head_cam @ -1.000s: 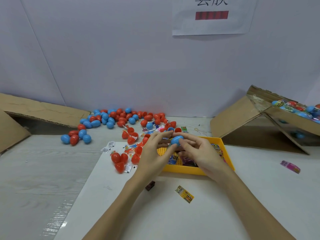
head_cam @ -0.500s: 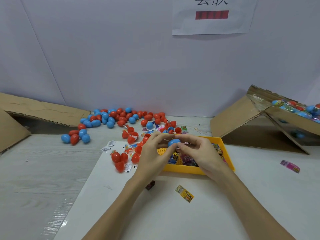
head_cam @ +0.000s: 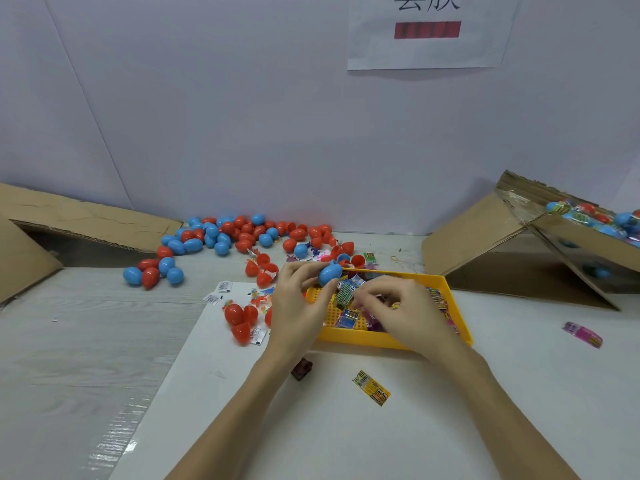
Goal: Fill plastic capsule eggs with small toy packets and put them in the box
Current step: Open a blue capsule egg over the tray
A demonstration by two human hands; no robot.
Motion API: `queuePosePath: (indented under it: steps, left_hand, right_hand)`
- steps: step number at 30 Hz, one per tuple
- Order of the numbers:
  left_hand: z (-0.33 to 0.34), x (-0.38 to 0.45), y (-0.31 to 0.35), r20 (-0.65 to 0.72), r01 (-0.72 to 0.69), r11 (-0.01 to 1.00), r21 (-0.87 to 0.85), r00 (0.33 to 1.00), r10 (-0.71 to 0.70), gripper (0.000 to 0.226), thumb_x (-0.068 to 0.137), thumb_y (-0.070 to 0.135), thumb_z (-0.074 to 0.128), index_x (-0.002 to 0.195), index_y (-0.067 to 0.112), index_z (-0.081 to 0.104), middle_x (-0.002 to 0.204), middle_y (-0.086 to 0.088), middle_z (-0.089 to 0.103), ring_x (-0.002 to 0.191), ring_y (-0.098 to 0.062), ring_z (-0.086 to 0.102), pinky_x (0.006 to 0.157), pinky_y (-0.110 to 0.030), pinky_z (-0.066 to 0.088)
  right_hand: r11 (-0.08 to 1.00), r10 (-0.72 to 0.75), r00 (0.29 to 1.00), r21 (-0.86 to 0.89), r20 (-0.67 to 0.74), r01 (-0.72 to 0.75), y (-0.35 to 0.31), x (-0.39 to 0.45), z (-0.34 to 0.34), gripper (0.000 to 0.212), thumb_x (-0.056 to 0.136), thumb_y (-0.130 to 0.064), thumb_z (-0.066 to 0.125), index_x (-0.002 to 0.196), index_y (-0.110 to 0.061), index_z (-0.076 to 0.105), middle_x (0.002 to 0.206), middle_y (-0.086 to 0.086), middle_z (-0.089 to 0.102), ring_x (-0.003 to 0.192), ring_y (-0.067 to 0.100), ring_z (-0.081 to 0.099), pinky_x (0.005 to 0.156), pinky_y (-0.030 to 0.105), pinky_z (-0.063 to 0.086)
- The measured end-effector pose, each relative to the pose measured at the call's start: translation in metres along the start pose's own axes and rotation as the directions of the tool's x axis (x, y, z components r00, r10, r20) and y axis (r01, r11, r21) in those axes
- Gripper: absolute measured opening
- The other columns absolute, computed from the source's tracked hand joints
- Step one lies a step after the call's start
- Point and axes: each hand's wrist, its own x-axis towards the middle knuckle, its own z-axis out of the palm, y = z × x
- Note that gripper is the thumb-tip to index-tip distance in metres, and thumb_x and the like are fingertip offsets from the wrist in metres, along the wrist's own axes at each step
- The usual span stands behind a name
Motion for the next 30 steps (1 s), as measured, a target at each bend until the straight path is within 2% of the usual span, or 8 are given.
queuePosePath:
  steps: [4, 10, 13, 16, 19, 23, 26, 30]
  left_hand:
    - [-0.001, -0.001, 0.000, -0.014, -0.001, 1.000, 0.004, 1.000, 0.001, 0.033, 0.091, 0.017, 0.076, 0.123, 0.011, 0.071, 0.119, -0.003, 0.060, 0.106, -0.004, 0.064, 0.095, -0.019, 0.053]
    - [0.001, -0.001, -0.002, -0.007, 0.011, 1.000, 0.003, 1.000, -0.011, 0.034, 0.091, 0.016, 0.076, 0.123, 0.009, 0.070, 0.118, -0.003, 0.062, 0.106, -0.006, 0.065, 0.091, -0.014, 0.052]
    - [0.001, -0.001, -0.002, -0.009, 0.022, 1.000, -0.009, 1.000, -0.022, 0.034, 0.091, 0.018, 0.076, 0.124, 0.010, 0.070, 0.118, -0.003, 0.063, 0.105, -0.008, 0.065, 0.092, -0.017, 0.054]
    - [0.000, 0.000, -0.002, -0.025, 0.045, 0.999, -0.009, 0.999, -0.045, 0.033, 0.093, 0.026, 0.073, 0.124, 0.015, 0.069, 0.117, 0.002, 0.064, 0.104, -0.007, 0.065, 0.091, -0.025, 0.057]
    - [0.001, 0.000, -0.001, -0.031, 0.046, 0.999, -0.004, 0.998, -0.047, 0.032, 0.095, 0.029, 0.071, 0.125, 0.018, 0.068, 0.116, 0.005, 0.065, 0.104, -0.007, 0.064, 0.091, -0.029, 0.057]
    - [0.003, -0.002, 0.000, 0.015, 0.015, 1.000, 0.018, 1.000, -0.015, 0.034, 0.097, 0.027, 0.068, 0.131, 0.021, 0.065, 0.117, 0.005, 0.066, 0.103, -0.010, 0.063, 0.089, -0.032, 0.057]
    - [0.003, -0.004, 0.004, 0.053, -0.043, 0.999, -0.015, 0.998, 0.044, 0.036, 0.102, 0.023, 0.060, 0.137, 0.032, 0.057, 0.114, 0.005, 0.063, 0.094, -0.015, 0.064, 0.078, -0.025, 0.056]
    - [0.004, -0.004, 0.001, 0.052, -0.073, 0.996, 0.052, 0.996, 0.070, 0.025, 0.106, 0.018, 0.053, 0.119, 0.032, 0.068, 0.109, 0.004, 0.056, 0.092, -0.009, 0.058, 0.071, -0.020, 0.051]
  right_hand:
    - [0.928, -0.044, 0.983, -0.356, 0.179, 0.106, -0.007, -0.004, 0.017, 0.032, 0.102, -0.053, 0.055, 0.099, -0.037, 0.083, 0.105, -0.018, 0.068, 0.107, 0.010, 0.043, 0.090, 0.031, 0.038]
    - [0.937, -0.001, 0.990, -0.346, 0.142, 0.051, -0.007, -0.002, 0.016, 0.034, 0.104, -0.042, 0.056, 0.097, -0.022, 0.083, 0.105, -0.009, 0.069, 0.104, 0.010, 0.045, 0.085, 0.024, 0.030]
    - [0.958, -0.022, 0.999, -0.286, 0.034, 0.031, -0.008, -0.003, 0.015, 0.027, 0.101, -0.039, 0.062, 0.100, -0.021, 0.082, 0.102, -0.006, 0.071, 0.101, 0.011, 0.054, 0.089, 0.030, 0.043]
    - [0.987, -0.019, 0.993, -0.158, -0.116, 0.000, -0.011, -0.003, 0.010, 0.013, 0.093, -0.028, 0.076, 0.104, -0.024, 0.081, 0.100, -0.012, 0.071, 0.094, 0.004, 0.064, 0.080, 0.015, 0.053]
    - [0.997, 0.028, 0.990, -0.062, -0.141, -0.037, -0.010, -0.003, 0.008, 0.015, 0.092, -0.018, 0.078, 0.105, -0.025, 0.078, 0.098, -0.015, 0.073, 0.092, -0.005, 0.067, 0.078, 0.011, 0.056]
    - [0.993, 0.099, 0.982, -0.050, -0.159, -0.108, -0.007, -0.001, 0.011, 0.024, 0.097, -0.018, 0.071, 0.120, -0.024, 0.072, 0.100, -0.012, 0.072, 0.090, 0.000, 0.068, 0.072, 0.011, 0.055]
    - [0.991, 0.134, 0.975, 0.029, -0.177, -0.131, -0.005, 0.000, 0.010, 0.025, 0.099, -0.018, 0.068, 0.123, -0.022, 0.073, 0.101, -0.011, 0.073, 0.096, 0.002, 0.068, 0.081, 0.017, 0.057]
    - [0.972, 0.191, 0.967, 0.173, -0.170, -0.161, -0.005, 0.000, 0.007, 0.019, 0.098, -0.015, 0.070, 0.115, -0.019, 0.076, 0.097, -0.008, 0.078, 0.094, 0.005, 0.073, 0.087, 0.032, 0.062]
